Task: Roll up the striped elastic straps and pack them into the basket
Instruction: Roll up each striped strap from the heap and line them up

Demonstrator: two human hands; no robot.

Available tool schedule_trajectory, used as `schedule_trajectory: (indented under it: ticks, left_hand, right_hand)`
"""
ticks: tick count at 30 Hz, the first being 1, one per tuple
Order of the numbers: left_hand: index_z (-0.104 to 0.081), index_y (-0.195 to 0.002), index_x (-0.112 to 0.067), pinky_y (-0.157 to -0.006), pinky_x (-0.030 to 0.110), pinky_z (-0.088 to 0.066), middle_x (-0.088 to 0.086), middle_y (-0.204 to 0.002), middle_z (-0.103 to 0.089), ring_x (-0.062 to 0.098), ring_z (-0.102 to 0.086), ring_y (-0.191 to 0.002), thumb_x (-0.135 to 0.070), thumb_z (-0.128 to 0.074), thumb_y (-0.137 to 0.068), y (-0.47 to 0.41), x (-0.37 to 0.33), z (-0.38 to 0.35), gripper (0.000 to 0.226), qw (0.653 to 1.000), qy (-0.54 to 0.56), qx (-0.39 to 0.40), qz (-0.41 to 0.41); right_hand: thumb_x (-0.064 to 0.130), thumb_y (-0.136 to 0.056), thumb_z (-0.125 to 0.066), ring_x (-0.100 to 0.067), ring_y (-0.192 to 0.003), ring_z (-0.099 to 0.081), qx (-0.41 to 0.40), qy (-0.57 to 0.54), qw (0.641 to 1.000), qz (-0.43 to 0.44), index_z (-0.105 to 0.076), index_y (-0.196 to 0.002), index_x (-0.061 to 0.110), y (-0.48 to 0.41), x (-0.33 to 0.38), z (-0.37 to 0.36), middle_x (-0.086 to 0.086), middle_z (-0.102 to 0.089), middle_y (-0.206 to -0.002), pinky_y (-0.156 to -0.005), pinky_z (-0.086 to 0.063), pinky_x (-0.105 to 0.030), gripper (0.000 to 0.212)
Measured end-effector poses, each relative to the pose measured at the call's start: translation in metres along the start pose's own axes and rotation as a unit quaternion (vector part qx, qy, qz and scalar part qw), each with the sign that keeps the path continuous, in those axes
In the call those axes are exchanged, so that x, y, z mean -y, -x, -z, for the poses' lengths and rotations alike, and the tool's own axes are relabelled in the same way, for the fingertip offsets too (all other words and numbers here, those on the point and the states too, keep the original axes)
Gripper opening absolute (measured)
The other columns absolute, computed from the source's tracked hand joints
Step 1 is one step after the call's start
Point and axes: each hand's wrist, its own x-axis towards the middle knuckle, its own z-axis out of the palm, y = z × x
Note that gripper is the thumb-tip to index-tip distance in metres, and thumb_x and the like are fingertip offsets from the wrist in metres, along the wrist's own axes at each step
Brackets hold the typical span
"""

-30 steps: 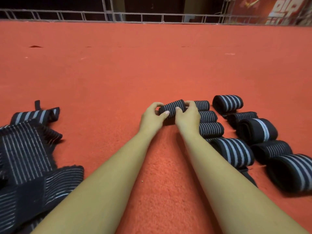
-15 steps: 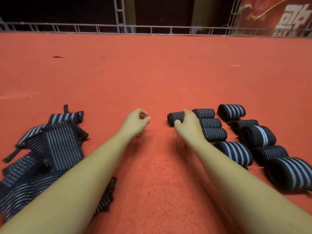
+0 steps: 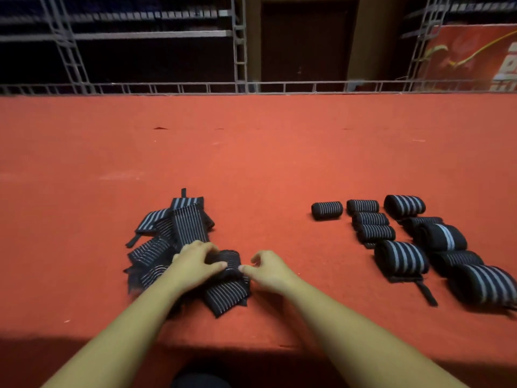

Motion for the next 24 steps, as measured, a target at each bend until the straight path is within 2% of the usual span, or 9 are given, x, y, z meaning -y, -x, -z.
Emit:
schedule_trajectory:
  ticks: [2,6,8,12,15,17,19,22,24]
  left_hand:
    - [-0.060,-0.131,-0.026,-0.110,0.039,-0.036,-0.001,-0.131,-0.055,0.019,-0.049,-0.129,-0.053,-0.069,-0.085,0.013,0.008,-0.011,0.054,1.000,-0.002,0.010,0.022]
    - [-0.053,-0.137,-0.023,-0.111,0.039,-0.035,0.003,-0.131,-0.053,0.023,-0.046,-0.129,-0.047,-0.072,-0.085,0.021,0.012,-0.024,0.061,0.999,0.016,-0.025,0.028]
    - [-0.055,-0.135,-0.019,-0.108,0.037,-0.036,0.005,-0.125,-0.056,0.025,-0.048,-0.125,-0.038,-0.071,-0.088,0.020,0.005,-0.022,0.052,0.999,0.030,-0.030,0.021]
    - [-0.067,-0.093,-0.017,-0.078,0.023,-0.044,-0.003,-0.092,-0.070,0.018,-0.066,-0.093,-0.019,-0.067,-0.094,0.020,-0.011,-0.011,0.002,0.976,0.195,-0.092,-0.015]
    - [-0.065,-0.091,-0.013,-0.071,0.025,-0.038,-0.001,-0.088,-0.069,0.018,-0.062,-0.085,-0.015,-0.065,-0.094,0.016,-0.021,-0.001,0.003,0.960,0.236,-0.148,-0.013]
    - [-0.063,-0.093,-0.014,-0.072,0.027,-0.035,0.001,-0.091,-0.068,0.020,-0.060,-0.088,-0.014,-0.063,-0.095,0.013,-0.024,0.005,0.002,0.950,0.256,-0.177,0.015]
    - [-0.065,-0.095,-0.014,-0.077,0.031,-0.040,0.004,-0.096,-0.070,0.023,-0.062,-0.094,-0.015,-0.062,-0.095,0.006,-0.023,0.009,0.003,0.943,0.272,-0.187,0.045]
    - [-0.066,-0.094,-0.013,-0.078,0.035,-0.040,0.010,-0.096,-0.071,0.029,-0.064,-0.097,-0.016,-0.062,-0.095,-0.003,-0.030,0.013,0.005,0.942,0.268,-0.191,0.064]
    - [-0.066,-0.096,-0.012,-0.077,0.033,-0.037,0.013,-0.099,-0.070,0.031,-0.062,-0.099,-0.016,-0.060,-0.096,-0.006,-0.042,0.016,0.007,0.941,0.265,-0.200,0.074]
  right_hand:
    - [0.036,-0.087,-0.073,-0.027,-0.103,-0.065,-0.003,-0.004,1.000,0.010,-0.066,-0.110,0.007,0.005,0.002,-0.014,-0.013,-0.070,-0.109,-0.086,-0.048,-0.033,0.038]
    - [0.021,-0.082,-0.076,-0.024,-0.082,-0.065,-0.005,0.028,0.999,0.024,-0.065,-0.080,0.014,0.012,0.007,-0.023,-0.010,-0.070,-0.086,-0.070,-0.047,-0.031,0.013]
    - [0.016,-0.083,-0.075,-0.016,-0.065,-0.056,0.004,0.019,0.999,0.034,-0.055,-0.061,0.015,0.013,0.005,-0.020,-0.005,-0.062,-0.070,-0.057,-0.039,-0.027,0.030]
    - [0.011,-0.085,-0.075,-0.013,-0.055,-0.048,0.015,-0.074,0.997,0.020,-0.051,-0.060,0.017,0.020,-0.003,0.002,0.000,-0.054,-0.060,-0.054,-0.039,-0.026,0.036]
    - [0.007,-0.089,-0.071,-0.012,-0.049,-0.047,-0.005,-0.175,0.985,-0.006,-0.048,-0.063,0.017,0.029,-0.009,0.032,-0.002,-0.052,-0.059,-0.047,-0.040,-0.023,0.036]
    - [0.004,-0.091,-0.066,-0.015,-0.061,-0.052,-0.028,-0.243,0.970,-0.012,-0.046,-0.067,0.018,0.035,-0.014,0.057,-0.004,-0.055,-0.068,-0.052,-0.041,-0.024,0.035]
    - [0.000,-0.094,-0.059,-0.019,-0.074,-0.057,-0.045,-0.347,0.937,-0.011,-0.043,-0.069,0.019,0.041,-0.018,0.078,-0.004,-0.059,-0.077,-0.064,-0.045,-0.029,0.035]
    - [-0.003,-0.097,-0.048,-0.016,-0.062,-0.059,-0.048,-0.545,0.837,-0.016,-0.042,-0.071,0.017,0.051,-0.019,0.100,-0.005,-0.059,-0.075,-0.064,-0.049,-0.033,0.034]
    - [-0.002,-0.098,-0.045,-0.020,-0.066,-0.059,-0.054,-0.619,0.783,-0.017,-0.047,-0.074,0.014,0.056,-0.016,0.108,-0.007,-0.061,-0.075,-0.067,-0.051,-0.038,0.029]
